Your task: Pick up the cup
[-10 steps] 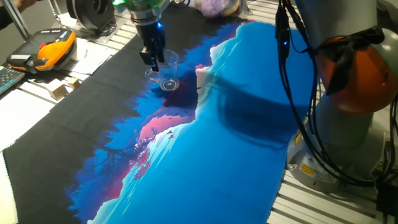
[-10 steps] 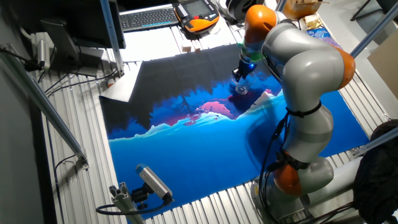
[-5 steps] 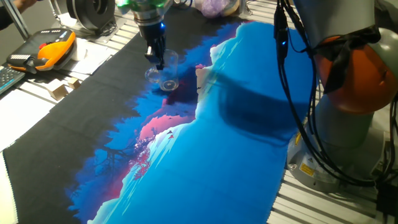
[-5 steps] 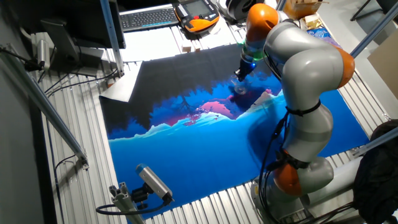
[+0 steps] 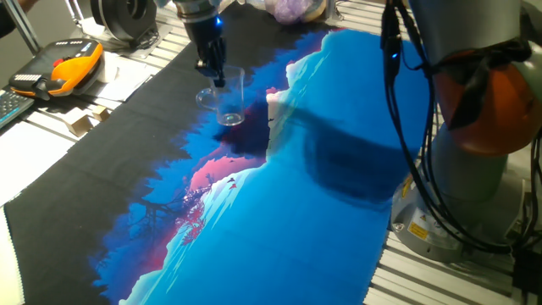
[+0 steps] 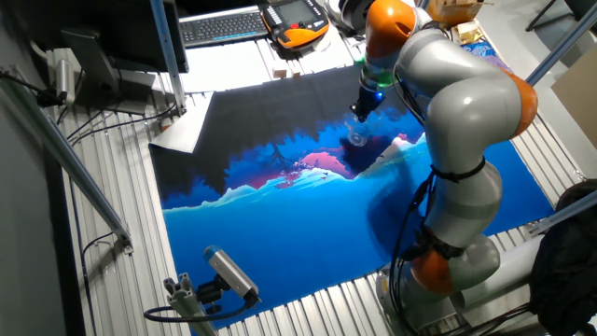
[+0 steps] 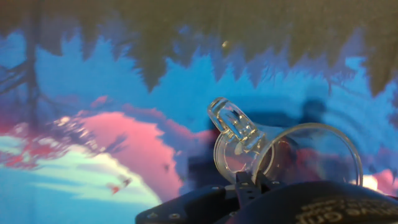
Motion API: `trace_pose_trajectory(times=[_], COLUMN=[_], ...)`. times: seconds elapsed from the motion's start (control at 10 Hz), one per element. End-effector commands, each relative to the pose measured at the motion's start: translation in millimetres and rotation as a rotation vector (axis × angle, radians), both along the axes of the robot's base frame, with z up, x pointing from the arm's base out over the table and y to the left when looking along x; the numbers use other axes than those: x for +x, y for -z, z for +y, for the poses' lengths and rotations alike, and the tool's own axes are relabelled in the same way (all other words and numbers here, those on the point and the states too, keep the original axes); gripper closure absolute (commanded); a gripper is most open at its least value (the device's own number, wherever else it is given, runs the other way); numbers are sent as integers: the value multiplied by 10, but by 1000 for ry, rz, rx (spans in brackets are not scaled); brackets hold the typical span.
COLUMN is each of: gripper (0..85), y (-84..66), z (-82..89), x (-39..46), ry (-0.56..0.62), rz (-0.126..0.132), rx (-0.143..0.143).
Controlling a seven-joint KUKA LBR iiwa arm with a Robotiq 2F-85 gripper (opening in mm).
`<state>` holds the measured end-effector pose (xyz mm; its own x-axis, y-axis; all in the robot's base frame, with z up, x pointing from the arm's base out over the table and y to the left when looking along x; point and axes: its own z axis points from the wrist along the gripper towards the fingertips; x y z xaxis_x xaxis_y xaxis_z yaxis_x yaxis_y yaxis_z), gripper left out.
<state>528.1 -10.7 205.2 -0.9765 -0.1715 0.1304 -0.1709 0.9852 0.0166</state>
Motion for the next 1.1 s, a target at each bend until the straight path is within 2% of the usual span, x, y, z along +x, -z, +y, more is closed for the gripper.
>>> trace_pose_trajectory(times=[0.0, 0.2, 0.3, 0.4, 1.0], gripper=[850, 850, 850, 850, 850], y=[-303, -407, -414, -409, -331], z=[72, 225, 265, 278, 258], x=[-48, -140, -153, -143, -33], ry=[8, 24, 25, 20, 19], rz=[1, -11, -29, -42, -45], rx=[-1, 6, 9, 2, 18])
